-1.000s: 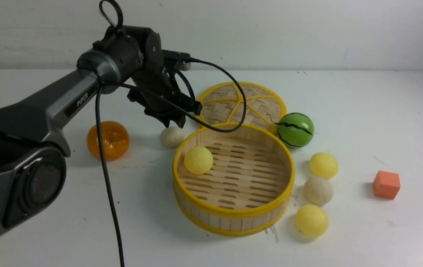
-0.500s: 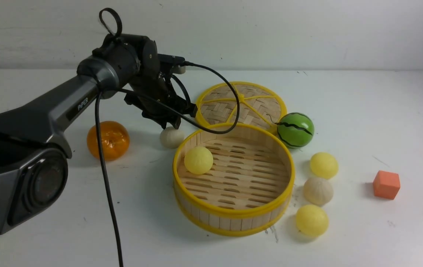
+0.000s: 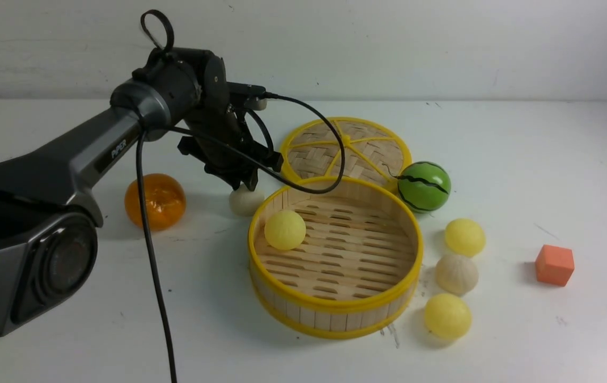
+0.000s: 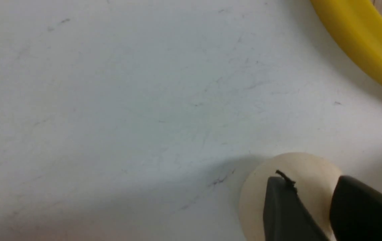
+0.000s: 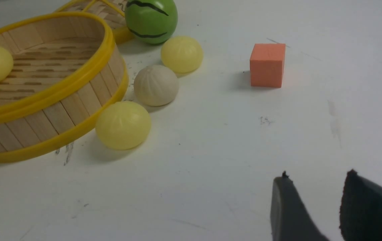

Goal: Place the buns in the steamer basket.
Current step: Use the left arm to grab a steamed stuffed bun, then use the left arm to put the steamed stuffed bun into the steamer

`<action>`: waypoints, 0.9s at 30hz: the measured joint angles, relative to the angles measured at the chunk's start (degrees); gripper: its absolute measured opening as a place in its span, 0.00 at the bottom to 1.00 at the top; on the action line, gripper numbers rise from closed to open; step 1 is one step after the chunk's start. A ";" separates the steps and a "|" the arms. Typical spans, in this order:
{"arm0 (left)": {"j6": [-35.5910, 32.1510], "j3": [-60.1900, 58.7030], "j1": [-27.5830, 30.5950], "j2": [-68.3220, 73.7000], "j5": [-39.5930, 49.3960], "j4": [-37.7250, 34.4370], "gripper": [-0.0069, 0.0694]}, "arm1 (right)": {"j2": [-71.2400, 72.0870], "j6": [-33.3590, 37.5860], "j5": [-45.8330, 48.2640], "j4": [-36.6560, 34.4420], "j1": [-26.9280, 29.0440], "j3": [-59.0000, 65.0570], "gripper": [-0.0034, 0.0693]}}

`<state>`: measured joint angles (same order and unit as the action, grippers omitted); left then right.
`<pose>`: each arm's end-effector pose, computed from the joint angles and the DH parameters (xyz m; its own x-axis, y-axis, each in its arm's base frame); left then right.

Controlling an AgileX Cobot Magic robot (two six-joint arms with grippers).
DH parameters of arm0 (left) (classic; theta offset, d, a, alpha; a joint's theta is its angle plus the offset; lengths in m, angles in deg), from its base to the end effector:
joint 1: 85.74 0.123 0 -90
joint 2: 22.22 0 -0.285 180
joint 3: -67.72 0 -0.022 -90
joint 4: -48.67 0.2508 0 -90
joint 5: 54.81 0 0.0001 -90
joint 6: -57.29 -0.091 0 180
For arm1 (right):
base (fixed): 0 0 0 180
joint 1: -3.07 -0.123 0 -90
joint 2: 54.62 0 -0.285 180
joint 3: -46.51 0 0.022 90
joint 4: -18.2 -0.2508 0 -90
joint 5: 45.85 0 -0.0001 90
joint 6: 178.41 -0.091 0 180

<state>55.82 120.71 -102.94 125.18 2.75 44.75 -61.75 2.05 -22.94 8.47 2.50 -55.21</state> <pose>0.5091 -0.1631 0.1990 -0.8463 0.2504 -0.4703 0.3118 0.9485 -0.0561 0.0517 0.0065 0.1722 -0.3167 0.1446 -0.9374 -0.0259 0.9866 0.1609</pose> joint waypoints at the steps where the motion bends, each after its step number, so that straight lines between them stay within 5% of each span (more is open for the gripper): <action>1: 0.00 0.00 0.00 0.21 0.12 0.00 0.33 | 0.00 0.00 0.00 0.00 0.00 0.00 0.38; 9: 0.00 0.40 0.00 0.61 0.96 0.06 0.07 | 0.00 0.00 0.00 0.00 0.00 0.00 0.38; 21: 0.20 3.76 -2.20 -11.77 13.09 0.30 0.07 | 0.00 0.00 0.00 0.00 0.00 0.00 0.38; 27: 0.21 -6.14 -11.13 -17.29 13.21 0.00 0.07 | 0.00 0.00 0.00 0.00 0.00 0.00 0.38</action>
<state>56.03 114.57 -114.08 107.89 15.96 44.75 -61.75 2.05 -22.94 8.47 2.50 -55.21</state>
